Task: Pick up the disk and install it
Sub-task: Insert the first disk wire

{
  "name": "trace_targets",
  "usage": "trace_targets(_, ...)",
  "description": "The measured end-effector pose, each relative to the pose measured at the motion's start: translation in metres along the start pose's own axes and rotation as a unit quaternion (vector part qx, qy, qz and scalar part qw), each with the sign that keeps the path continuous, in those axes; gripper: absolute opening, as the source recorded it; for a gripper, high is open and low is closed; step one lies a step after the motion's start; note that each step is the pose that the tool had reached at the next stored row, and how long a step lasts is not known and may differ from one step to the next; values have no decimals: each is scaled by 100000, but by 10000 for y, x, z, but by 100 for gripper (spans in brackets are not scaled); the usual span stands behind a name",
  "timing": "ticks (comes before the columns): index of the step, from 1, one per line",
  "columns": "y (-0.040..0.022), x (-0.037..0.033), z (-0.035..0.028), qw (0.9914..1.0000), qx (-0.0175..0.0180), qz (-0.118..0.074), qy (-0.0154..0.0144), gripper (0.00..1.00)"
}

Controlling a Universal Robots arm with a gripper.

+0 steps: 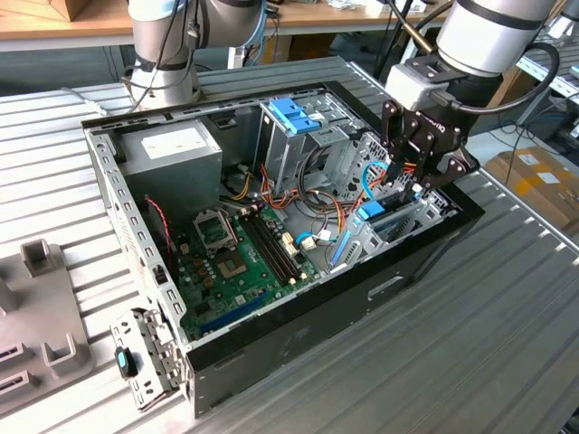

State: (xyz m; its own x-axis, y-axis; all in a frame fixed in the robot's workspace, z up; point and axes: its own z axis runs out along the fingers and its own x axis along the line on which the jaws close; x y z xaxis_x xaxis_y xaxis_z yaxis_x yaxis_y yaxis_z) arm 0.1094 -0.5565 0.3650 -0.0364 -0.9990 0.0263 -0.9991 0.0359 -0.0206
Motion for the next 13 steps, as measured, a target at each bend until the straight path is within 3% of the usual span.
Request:
trace_targets(5, -3, 4, -168, 100000, 1, 2, 3, 42)
trace_targets(8, -8, 3, -168, 100000, 1, -1, -12, 42)
trace_targets(13, -114, -56, -167, 100000, 0, 3, 2, 42)
